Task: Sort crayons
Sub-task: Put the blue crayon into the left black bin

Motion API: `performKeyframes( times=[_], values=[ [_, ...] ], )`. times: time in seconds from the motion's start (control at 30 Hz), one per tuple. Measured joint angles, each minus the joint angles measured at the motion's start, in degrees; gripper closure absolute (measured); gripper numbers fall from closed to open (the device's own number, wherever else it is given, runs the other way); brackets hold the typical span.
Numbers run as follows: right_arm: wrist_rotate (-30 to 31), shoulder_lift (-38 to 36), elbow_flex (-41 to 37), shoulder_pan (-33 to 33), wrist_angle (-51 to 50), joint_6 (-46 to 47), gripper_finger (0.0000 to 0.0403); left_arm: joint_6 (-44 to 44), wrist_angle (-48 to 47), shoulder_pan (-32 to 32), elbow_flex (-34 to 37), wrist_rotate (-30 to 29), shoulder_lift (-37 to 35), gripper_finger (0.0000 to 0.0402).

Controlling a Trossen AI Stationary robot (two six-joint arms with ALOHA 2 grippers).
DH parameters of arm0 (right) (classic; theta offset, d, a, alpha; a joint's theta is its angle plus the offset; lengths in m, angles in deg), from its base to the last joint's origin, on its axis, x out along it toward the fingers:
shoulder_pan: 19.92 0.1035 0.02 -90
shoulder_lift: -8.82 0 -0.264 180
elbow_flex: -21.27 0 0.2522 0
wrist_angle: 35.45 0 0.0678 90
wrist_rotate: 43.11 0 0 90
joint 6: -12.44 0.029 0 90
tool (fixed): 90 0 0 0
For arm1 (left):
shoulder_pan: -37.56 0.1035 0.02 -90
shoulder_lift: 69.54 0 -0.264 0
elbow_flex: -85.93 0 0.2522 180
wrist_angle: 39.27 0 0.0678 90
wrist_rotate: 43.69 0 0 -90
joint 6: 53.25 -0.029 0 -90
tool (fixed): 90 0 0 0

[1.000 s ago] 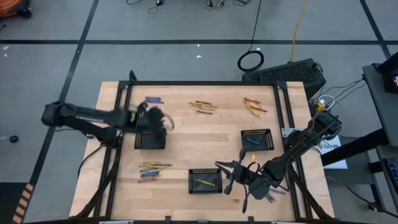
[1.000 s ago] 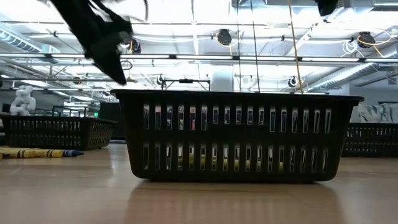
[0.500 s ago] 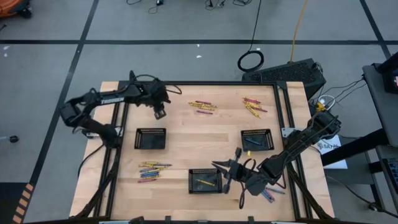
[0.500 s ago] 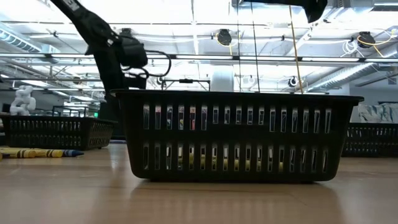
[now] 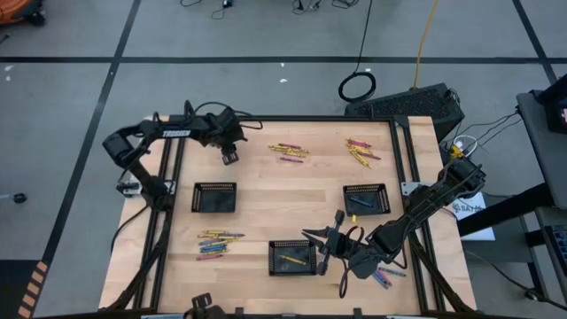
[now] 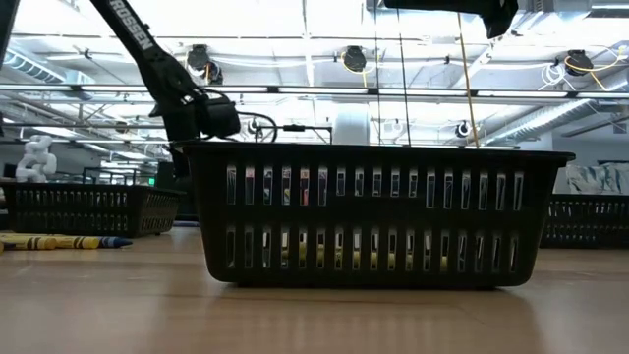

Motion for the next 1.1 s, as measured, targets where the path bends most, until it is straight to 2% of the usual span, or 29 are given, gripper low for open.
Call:
performKeyframes(
  times=[0.33, 0.43, 0.77, 1.1],
  values=[
    [0.0, 0.0, 0.0, 0.0, -0.2, 1.3, 0.0390, -0.4, -0.4, 0.1, -0.6, 0.2, 1.6, 0.0263],
    [0.0, 0.0, 0.0, 0.0, -0.2, 1.3, 0.0390, -0.3, -1.1, 0.1, -0.6, 0.2, 1.6, 0.0283],
    [0.0, 0.0, 0.0, 0.0, -0.2, 1.3, 0.0390, 1.1, -4.6, -0.8, -0.7, 1.2, 1.5, 0.0388],
    [0.0, 0.0, 0.0, 0.0, -0.2, 1.3, 0.0390, 3.0, -13.1, -5.9, -0.3, 1.0, -2.8, 0.0400]
  ],
)
